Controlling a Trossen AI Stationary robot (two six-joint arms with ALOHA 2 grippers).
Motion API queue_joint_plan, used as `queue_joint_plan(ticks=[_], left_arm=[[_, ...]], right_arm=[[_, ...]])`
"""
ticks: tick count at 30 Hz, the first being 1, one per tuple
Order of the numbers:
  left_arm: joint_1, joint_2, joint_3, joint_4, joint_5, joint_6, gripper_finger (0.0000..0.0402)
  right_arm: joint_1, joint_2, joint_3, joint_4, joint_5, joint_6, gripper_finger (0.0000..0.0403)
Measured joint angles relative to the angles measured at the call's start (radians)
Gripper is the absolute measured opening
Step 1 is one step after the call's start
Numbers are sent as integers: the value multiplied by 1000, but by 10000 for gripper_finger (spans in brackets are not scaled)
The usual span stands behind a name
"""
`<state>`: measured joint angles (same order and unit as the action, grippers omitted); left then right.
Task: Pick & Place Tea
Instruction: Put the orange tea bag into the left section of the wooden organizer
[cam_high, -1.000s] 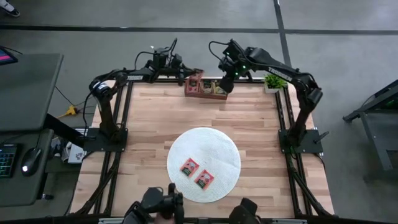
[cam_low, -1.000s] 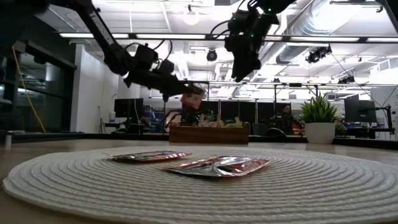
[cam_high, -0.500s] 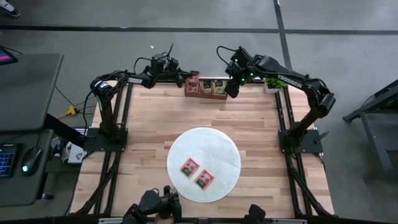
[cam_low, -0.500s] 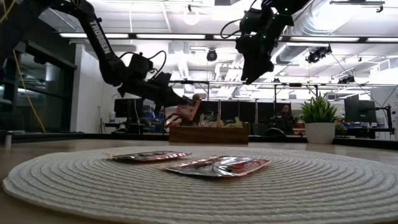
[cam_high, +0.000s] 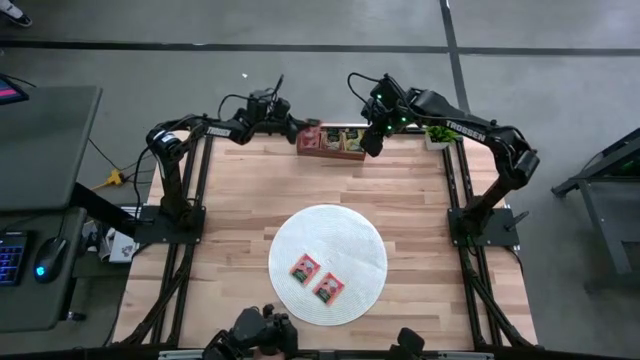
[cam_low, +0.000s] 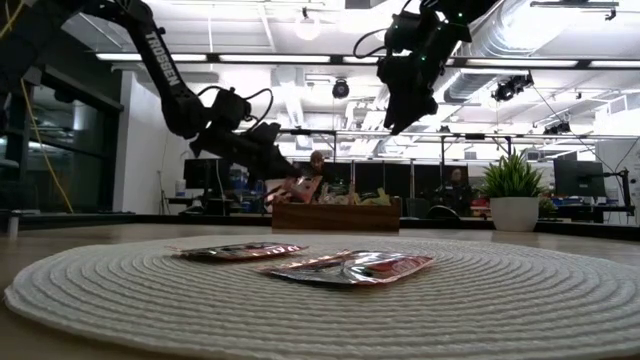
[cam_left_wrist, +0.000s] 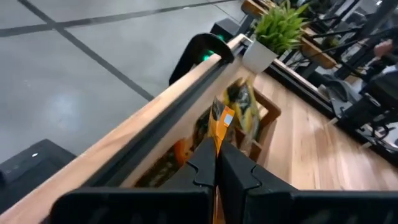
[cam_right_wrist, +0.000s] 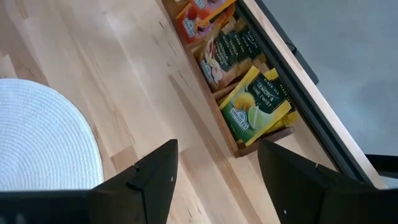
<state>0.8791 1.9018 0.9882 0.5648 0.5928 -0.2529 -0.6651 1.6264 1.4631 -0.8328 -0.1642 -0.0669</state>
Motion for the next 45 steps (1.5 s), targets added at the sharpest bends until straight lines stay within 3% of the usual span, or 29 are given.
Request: queue_joint_plan(ticks=[5,15,20,24,28,34,39,45], left_arm=[[3,0,0,-7,-31,-7,16],[4,0,0,-6,-21,-7,122],[6,0,0,28,-17,6,141],[35,-4,22,120,96,12,142],[56,-44,33,111,210,13,142],[27,-157,32,-100,256,150,143],[-47,-271,31,-409,170,343,143],[-195,-385,31,-710,-21,484,143]], right_arm=[[0,0,0,0,-1,0,218],[0,0,0,0,-2,-1,218],[0,0,0,0,-16,0,218],[15,0,1,-1,-42,-5,218],[38,0,2,-40,-53,-42,218],[62,0,2,-149,-54,-121,216],[100,0,-6,-137,-144,-183,214],[188,1,-74,-89,-233,-260,215]])
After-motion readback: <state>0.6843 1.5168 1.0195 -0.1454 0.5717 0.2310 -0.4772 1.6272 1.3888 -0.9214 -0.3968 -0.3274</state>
